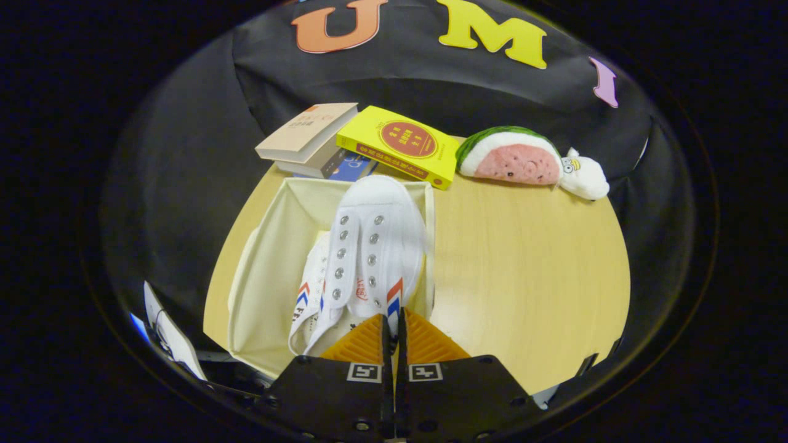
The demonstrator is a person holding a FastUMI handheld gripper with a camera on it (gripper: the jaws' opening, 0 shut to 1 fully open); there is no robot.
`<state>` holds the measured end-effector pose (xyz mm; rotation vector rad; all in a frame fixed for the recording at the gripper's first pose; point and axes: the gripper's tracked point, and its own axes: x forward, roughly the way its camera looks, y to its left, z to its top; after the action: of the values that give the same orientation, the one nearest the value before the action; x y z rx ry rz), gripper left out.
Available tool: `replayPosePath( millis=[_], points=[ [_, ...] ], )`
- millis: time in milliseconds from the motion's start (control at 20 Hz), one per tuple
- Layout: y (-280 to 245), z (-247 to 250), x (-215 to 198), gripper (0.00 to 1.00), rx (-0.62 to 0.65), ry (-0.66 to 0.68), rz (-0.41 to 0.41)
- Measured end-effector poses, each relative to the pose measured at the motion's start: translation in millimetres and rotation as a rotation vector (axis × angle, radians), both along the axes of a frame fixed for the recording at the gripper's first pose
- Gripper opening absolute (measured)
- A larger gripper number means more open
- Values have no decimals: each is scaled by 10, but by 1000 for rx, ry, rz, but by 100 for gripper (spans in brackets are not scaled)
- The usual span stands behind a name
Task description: Open the storage box then place both shoes into the box .Put the left shoe in first, then the right shoe, with the right side of both shoes facing outward in a uniform manner.
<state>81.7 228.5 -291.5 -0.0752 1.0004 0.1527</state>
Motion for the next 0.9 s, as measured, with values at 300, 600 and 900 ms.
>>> replayPosePath(
  millis=[300,600,900],
  points=[
    [112,72,-138,23,70,-41,31],
    [-38,431,-240,64,52,-169,33],
    [-331,1217,-291,91,23,-397,-15]
  ],
)
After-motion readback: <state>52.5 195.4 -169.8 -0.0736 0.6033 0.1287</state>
